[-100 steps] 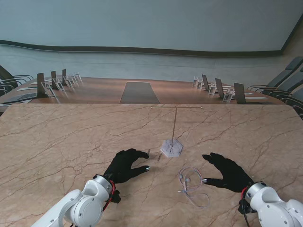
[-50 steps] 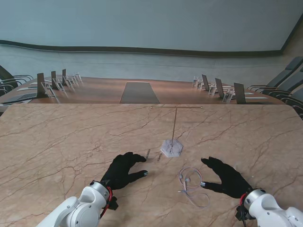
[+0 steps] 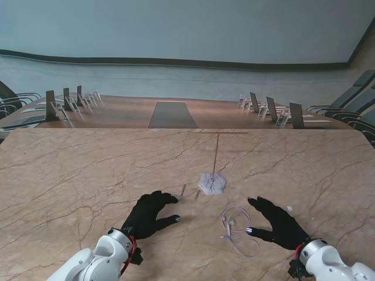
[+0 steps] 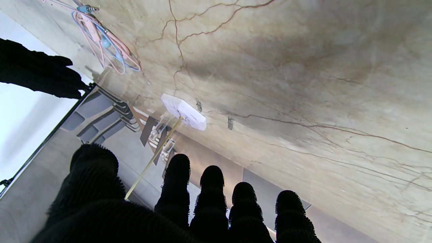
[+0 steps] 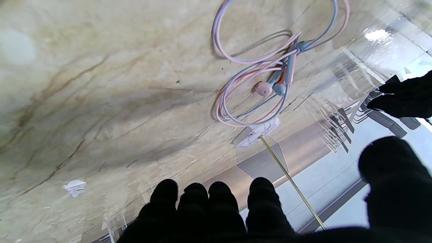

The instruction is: Take the wired earphone off the rack, coil the cable and place them on the table

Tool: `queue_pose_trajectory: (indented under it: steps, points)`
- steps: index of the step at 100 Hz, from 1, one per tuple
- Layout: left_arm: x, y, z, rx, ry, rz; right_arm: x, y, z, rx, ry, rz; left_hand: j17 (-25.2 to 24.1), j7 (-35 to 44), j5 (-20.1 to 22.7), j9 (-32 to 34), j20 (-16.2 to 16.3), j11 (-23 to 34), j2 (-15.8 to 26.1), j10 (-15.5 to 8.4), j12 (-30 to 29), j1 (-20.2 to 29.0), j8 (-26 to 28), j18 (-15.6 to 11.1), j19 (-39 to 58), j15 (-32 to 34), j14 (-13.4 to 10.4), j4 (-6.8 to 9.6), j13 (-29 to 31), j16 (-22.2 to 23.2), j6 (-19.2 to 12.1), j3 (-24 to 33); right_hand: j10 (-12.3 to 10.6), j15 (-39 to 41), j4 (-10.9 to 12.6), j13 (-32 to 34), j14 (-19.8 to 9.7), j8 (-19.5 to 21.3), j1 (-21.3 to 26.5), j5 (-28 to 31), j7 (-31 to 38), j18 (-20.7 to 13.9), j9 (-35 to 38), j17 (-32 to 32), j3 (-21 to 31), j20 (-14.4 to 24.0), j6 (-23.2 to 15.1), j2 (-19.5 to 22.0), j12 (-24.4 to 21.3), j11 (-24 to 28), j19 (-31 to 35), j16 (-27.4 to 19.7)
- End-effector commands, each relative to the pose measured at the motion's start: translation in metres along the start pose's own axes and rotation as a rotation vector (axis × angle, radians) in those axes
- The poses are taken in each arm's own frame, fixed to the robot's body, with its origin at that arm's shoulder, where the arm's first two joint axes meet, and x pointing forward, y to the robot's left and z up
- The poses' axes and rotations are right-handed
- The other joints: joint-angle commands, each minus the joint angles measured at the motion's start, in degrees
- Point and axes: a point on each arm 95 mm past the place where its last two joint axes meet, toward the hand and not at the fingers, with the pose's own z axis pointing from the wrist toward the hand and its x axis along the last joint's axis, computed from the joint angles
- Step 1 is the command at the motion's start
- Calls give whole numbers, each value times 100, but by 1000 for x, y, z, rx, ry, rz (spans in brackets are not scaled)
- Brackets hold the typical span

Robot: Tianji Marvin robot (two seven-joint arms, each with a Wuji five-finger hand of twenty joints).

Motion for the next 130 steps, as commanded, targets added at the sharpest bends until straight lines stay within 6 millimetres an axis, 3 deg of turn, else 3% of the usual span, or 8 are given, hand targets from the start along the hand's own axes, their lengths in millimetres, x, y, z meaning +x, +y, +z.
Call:
queue_pose_trajectory:
  steps: [1,81,130]
  points:
    - [1,4,-5,-10,-1,1,4,-6,-2,3,2,20,5,-162,-176,-187,-100,-105,259,-143,-47,-233,-64,-206,-157,-167,-200,182,-208,-74,-197,-136,12,-107,131,-210,-88,-118,-212,77,-114,-74,-154,18,-136,-128,-153,280,-125,-128,-228,-118]
    - [1,9,-20,6,-12,-7,9,-16,-2,20,-3,60,-4,-124,-162,-127,-139,-91,253,-93,-28,-193,1,-172,-81,-153,-161,189,-186,-30,-232,-120,13,-119,138,-207,-104,-178,-62,76,-37,-162,-157,64,-186,-240,-130,301,-149,-150,-318,-120]
    - [0,8,-20,9,-6,-2,12,-8,3,39,14,55,-11,-117,-133,-62,-120,-84,259,-51,-5,-166,28,-156,-57,-120,-128,189,-172,-21,-226,-123,4,-118,151,-205,-114,7,28,60,41,-173,-155,77,-248,-271,-120,342,-152,-145,-337,-120]
